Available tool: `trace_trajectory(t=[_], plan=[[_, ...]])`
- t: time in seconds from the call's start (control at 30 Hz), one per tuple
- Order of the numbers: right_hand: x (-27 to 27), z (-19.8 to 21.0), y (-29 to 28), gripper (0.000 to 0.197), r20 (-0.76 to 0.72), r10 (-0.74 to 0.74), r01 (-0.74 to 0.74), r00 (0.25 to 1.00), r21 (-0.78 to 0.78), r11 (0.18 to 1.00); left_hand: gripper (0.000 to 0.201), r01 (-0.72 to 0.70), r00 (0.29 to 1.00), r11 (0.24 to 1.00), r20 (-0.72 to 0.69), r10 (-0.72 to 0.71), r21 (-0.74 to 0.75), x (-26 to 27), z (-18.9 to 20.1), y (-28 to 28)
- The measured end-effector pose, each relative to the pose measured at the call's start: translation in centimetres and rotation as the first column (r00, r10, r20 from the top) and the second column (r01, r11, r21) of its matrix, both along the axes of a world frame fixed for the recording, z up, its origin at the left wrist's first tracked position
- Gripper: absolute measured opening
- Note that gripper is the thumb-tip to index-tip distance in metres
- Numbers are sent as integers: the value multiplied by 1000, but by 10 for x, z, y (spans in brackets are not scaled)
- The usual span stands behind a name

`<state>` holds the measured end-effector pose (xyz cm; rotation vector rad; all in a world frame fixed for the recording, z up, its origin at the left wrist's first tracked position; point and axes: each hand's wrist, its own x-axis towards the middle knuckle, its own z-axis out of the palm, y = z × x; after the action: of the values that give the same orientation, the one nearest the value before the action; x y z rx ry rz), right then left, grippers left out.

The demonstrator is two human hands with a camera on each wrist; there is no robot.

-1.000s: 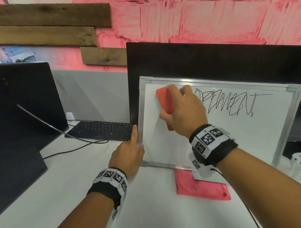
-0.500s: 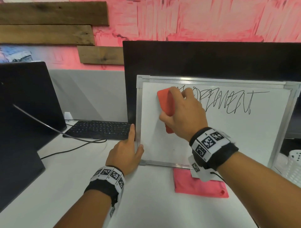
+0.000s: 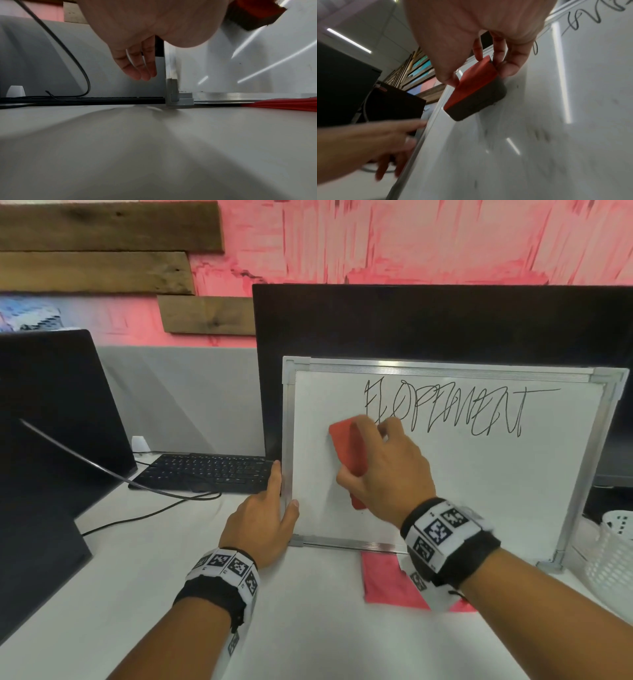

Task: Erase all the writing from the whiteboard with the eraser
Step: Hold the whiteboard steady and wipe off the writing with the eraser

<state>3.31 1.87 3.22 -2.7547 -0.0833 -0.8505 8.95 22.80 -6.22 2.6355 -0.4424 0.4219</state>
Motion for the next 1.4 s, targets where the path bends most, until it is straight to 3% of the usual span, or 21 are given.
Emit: trace_trajectory(t=[0.2,0.57,0.9,1.23,1.4], plan=[[19,47,-4,70,144,-40,35,989,41,999,73,8,1000,1000,-16,-8,-2,2,0,1],[-7,-10,-6,71,-5,-27,27,1000,33,999,73,22,1000,1000,-22,-22,-4,4,-1,1],[13,47,-17,69,148,-68,57,987,74,996,73,21,999,1000,-45,-21,1,4,-1,2],[-16,-20,-16,70,-47,-49,52,998,67,996,76,7,999,1000,-32,-7,-10,6,-2,3],[-11,-12,-17,70,-12,-40,41,999,82,996,76,5,999,1000,-35,-5,-5,6,-3,2]])
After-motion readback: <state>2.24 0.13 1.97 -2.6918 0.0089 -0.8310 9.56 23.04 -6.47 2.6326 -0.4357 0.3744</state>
